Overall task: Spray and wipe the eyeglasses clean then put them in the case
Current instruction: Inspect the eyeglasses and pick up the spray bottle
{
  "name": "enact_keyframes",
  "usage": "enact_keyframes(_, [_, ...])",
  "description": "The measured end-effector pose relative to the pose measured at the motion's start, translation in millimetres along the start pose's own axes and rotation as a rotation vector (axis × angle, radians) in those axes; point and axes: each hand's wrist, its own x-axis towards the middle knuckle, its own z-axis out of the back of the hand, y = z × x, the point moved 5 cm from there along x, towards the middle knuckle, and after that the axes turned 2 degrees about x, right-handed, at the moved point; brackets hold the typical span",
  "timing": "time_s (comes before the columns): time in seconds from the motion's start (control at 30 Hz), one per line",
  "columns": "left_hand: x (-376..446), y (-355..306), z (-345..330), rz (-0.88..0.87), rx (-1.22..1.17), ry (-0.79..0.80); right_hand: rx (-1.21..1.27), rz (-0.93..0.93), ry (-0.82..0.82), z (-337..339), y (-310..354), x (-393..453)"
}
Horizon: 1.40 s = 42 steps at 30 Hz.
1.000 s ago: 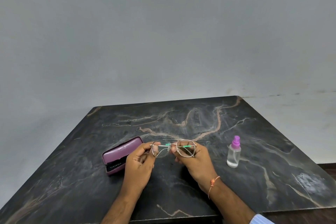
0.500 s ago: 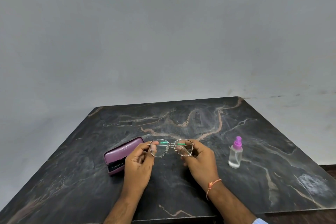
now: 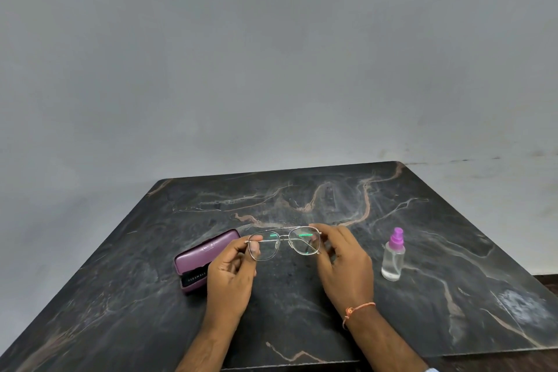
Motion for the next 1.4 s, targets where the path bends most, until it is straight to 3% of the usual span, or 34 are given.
enact_keyframes(0.97, [-5, 0, 0, -0.083, 0.111, -0.012, 0.038, 0.116, -0.019, 3, 5, -5])
enact_keyframes(1.13, [-1, 3, -2, -0.002, -0.002, 0.023, 0.103, 0.11, 0.007, 2, 2, -5])
enact_keyframes(1.4, [4, 10, -8, 0.021, 0.026, 0.049, 0.069, 0.161, 0.017, 4, 9, -4])
